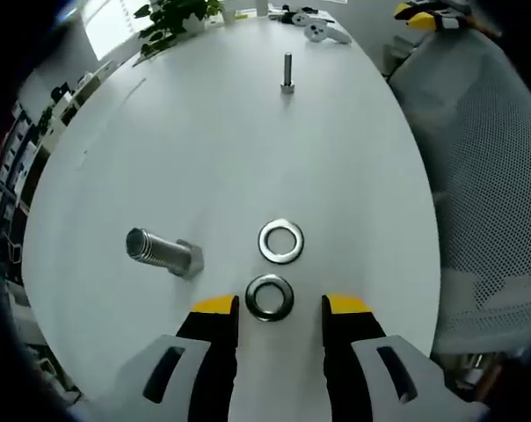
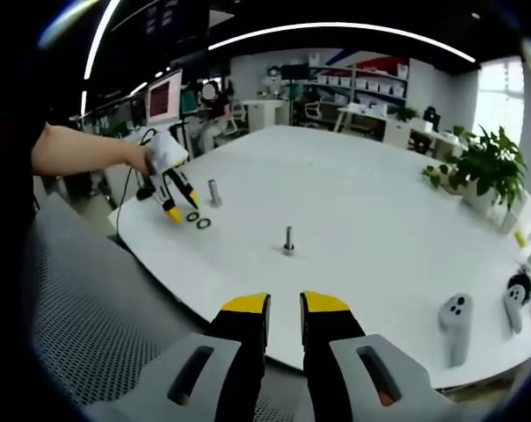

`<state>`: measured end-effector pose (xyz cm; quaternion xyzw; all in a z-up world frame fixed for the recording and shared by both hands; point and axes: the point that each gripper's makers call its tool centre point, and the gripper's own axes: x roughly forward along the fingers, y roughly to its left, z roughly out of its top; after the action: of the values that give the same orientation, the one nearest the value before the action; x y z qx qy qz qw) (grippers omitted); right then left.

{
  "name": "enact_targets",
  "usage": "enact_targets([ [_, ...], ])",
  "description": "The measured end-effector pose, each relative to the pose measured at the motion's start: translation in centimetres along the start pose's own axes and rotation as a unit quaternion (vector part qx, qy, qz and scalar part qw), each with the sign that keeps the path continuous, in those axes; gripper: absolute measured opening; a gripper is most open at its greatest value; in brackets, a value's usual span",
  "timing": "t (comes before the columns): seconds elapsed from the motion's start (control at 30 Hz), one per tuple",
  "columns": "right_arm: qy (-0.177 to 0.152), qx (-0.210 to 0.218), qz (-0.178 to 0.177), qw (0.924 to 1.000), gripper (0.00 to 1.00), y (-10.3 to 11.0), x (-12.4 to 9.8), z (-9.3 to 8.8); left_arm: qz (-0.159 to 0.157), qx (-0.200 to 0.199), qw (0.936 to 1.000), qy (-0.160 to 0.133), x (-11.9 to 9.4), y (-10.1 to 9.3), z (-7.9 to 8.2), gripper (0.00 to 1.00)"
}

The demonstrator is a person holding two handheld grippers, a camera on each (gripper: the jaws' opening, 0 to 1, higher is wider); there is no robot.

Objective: Place the washer onto the threaded stud by aligning its center hole with the stud, sliding it down to the base, and recovering from edge contact or off-axis alignment until the washer reaches the visible bottom stop.

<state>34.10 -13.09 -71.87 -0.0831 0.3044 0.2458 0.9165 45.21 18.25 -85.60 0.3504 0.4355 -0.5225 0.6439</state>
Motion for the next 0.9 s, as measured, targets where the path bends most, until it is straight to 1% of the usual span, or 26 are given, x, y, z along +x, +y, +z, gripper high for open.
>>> enact_targets([
  [0.1, -0.002, 0.002, 0.000, 1.0000, 0.16, -0.02, -0.01, 0.07, -0.005, 0.000, 1.0000, -0.003, 0.22, 0.13, 0.21, 0.36],
  [0.17, 0.000, 0.003, 0.001, 1.0000, 0.16, 0.01, 0.00, 0.01, -0.009, 0.004, 1.0000, 0.000, 0.44, 0.14, 0.15, 0.36],
  [0.27, 0.001, 0.005, 0.000, 1.0000, 0.16, -0.02, -0.02, -0.04, -0.013, 0.018, 0.9996, 0.020, 0.77, 0.07, -0.56, 0.34],
  [0.3, 0.001, 0.005, -0.001, 1.0000, 0.16, -0.01, -0.03, -0.06, -0.010, 0.019, 0.9997, 0.015, 0.62, 0.13, -0.41, 0.34],
  [0.37, 0.002, 0.006, -0.001, 1.0000, 0.16, 0.00, -0.04, -0.07, -0.010, 0.019, 0.9997, 0.014, 0.63, 0.28, -0.36, 0.32],
  [0.43, 0.003, 0.006, -0.002, 1.0000, 0.16, 0.02, -0.03, -0.10, -0.006, 0.033, 0.9993, 0.017, 0.60, 0.25, -0.33, 0.31],
  [0.7, 0.007, 0.007, -0.002, 0.9999, 0.16, 0.12, -0.01, -0.12, -0.005, 0.033, 0.9992, 0.023, 0.68, 0.19, -0.30, 0.31],
  [0.77, 0.005, 0.008, -0.004, 0.9999, 0.16, 0.10, -0.01, -0.06, -0.003, 0.026, 0.9994, 0.024, 0.69, 0.25, -0.28, 0.31],
  [0.8, 0.005, 0.008, -0.003, 0.9999, 0.16, 0.09, -0.02, -0.06, -0.001, 0.019, 0.9995, 0.023, 0.70, 0.31, -0.25, 0.30],
  [0.83, 0.005, 0.009, -0.003, 0.9999, 0.16, 0.10, -0.02, -0.06, -0.001, 0.017, 0.9996, 0.022, 0.72, 0.31, -0.19, 0.23],
  [0.87, 0.005, 0.009, -0.003, 0.9999, 0.16, 0.11, -0.03, -0.05, 0.000, 0.016, 0.9995, 0.028, 0.73, 0.31, -0.41, 0.21],
  [0.9, 0.005, 0.009, -0.004, 0.9999, 0.16, 0.12, -0.04, -0.04, -0.002, 0.016, 0.9996, 0.025, 0.92, 0.42, -0.41, 0.21],
])
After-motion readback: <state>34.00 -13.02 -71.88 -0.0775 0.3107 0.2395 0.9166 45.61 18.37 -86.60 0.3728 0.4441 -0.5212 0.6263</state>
